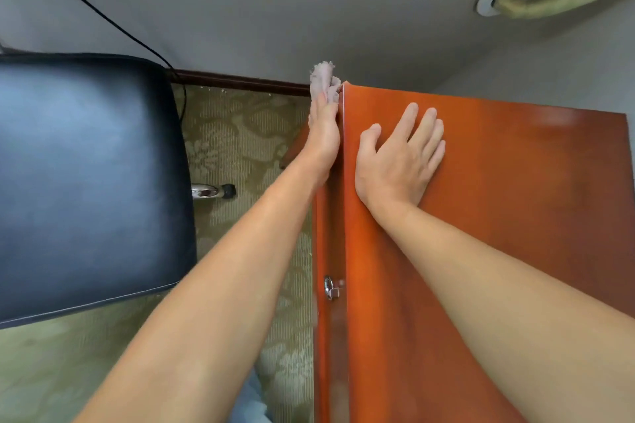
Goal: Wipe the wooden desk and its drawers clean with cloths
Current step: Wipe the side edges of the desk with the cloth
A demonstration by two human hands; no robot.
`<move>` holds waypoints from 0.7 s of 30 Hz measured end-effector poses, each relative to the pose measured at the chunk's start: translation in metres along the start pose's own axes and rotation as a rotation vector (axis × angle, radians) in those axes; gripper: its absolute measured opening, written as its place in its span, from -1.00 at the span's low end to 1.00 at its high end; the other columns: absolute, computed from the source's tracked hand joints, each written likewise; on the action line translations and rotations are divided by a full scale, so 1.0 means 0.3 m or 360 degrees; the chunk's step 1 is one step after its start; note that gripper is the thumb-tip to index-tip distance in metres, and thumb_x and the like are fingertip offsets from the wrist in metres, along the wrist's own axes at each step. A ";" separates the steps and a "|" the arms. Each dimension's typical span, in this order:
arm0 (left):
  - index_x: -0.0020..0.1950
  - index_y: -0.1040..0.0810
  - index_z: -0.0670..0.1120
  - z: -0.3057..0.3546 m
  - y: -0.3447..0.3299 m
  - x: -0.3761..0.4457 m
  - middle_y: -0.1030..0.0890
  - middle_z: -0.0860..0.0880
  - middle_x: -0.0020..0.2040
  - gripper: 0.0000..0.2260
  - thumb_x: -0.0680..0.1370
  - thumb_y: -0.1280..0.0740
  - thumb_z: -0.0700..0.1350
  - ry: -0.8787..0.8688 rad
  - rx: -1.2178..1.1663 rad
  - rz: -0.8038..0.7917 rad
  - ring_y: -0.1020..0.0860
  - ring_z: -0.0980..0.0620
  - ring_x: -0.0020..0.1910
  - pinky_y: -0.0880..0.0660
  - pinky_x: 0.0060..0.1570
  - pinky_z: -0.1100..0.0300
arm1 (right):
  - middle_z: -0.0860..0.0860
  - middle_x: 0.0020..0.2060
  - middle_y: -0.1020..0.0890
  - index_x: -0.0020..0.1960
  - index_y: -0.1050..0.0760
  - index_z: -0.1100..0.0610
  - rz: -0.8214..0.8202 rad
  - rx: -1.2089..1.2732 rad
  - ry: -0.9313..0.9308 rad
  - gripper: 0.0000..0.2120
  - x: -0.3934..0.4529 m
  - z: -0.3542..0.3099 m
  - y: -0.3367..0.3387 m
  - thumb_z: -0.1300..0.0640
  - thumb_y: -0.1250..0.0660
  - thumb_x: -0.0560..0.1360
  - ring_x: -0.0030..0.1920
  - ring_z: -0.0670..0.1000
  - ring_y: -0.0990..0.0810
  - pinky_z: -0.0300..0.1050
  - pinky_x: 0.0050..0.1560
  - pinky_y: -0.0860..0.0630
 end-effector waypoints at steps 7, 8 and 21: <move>0.69 0.18 0.15 -0.147 -0.003 -0.271 0.18 0.18 0.69 -0.46 0.75 0.08 0.20 0.0083 0.0151 -0.0088 0.17 0.17 0.66 0.13 0.65 -0.10 | 0.15 0.64 -0.12 0.65 -0.09 0.12 0.0027 -0.0047 0.0006 -0.32 -0.007 -0.007 0.009 -0.19 0.02 0.62 0.64 0.17 -0.03 0.18 0.62 -0.01; 0.68 0.21 0.13 -0.188 -0.006 -0.304 0.22 0.18 0.68 -0.48 0.77 0.08 0.15 0.0109 0.0122 -0.0115 0.21 0.18 0.65 0.17 0.65 -0.09 | 0.15 0.64 -0.12 0.65 -0.09 0.11 0.0028 -0.0056 0.0002 -0.33 -0.009 -0.007 0.008 -0.19 0.02 0.63 0.64 0.17 -0.03 0.18 0.62 -0.01; 0.64 0.05 0.38 -0.151 0.059 0.081 -0.05 0.18 0.69 -0.38 0.59 0.08 0.48 0.0101 0.0077 0.0176 -0.08 0.01 0.66 -0.07 0.60 -0.22 | 0.18 0.63 -0.14 0.64 -0.12 0.14 0.0123 -0.0046 0.0035 -0.31 -0.008 -0.003 0.004 -0.18 0.03 0.61 0.63 0.19 -0.05 0.20 0.61 -0.01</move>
Point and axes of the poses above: each hand's wrist, its own x-axis towards the middle knuckle, its own y-axis out of the back of the hand, z = x × y, the point moved 9 cm from there along x, towards the middle knuckle
